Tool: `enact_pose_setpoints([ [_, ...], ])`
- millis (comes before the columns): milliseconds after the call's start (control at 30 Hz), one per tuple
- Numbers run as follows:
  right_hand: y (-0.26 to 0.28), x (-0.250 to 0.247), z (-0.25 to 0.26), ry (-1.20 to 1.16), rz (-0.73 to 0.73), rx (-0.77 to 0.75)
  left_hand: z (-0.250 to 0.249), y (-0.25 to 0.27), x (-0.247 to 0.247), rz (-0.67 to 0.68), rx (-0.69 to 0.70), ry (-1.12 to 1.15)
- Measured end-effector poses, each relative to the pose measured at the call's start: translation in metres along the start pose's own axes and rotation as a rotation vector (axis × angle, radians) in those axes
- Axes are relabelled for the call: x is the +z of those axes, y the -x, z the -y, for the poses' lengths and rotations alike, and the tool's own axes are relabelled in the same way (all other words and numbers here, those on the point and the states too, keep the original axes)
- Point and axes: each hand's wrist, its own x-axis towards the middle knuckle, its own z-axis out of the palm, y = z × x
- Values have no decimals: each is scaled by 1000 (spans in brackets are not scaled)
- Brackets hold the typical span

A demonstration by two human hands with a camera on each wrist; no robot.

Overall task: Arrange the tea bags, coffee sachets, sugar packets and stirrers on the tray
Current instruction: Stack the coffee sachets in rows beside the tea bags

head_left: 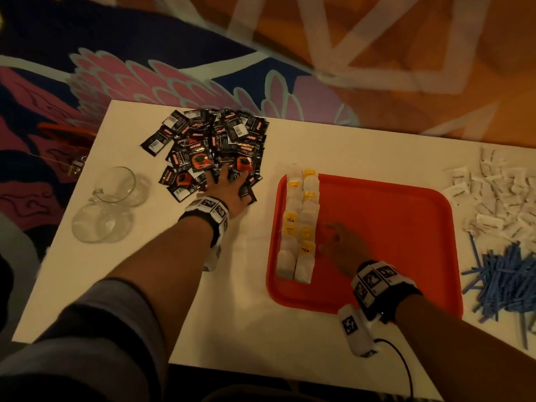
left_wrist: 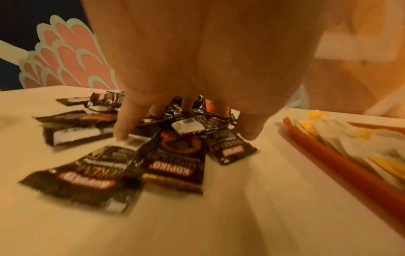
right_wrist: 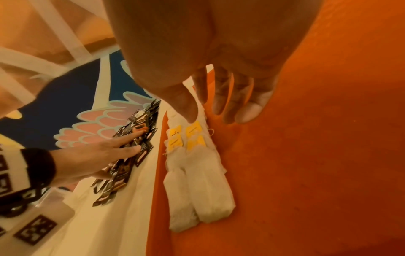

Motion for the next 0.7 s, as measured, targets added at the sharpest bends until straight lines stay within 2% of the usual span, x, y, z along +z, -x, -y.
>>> enact_pose_setpoints([
  [200,2,35,43,-70,38,-90,33,47,63,-140,98,-75],
  [333,-2,60,82,12,56,-180,55,84,87,-118,140,-92],
  [400,-7,72,100,95,75,-241,65,102,85,-210,194,-76],
  [433,-10,77,108,156,76,-265,71,111,83,-317,200,-8],
  [467,-13,83,115,213,67,-283,76,118,82,-444,157,99],
  [500,-17,87,123,250,49,-286,83,123,81,-563,53,226],
  [533,-22,91,129,259,34,-284,90,128,78,-603,-107,365],
  [567,-26,95,135,261,20,-286,97,130,76,-559,-280,504],
  [633,-36,99,144,342,31,-296,107,128,73,-336,-535,665],
  [700,-43,102,152,461,103,-277,109,124,68,-182,-589,694],
])
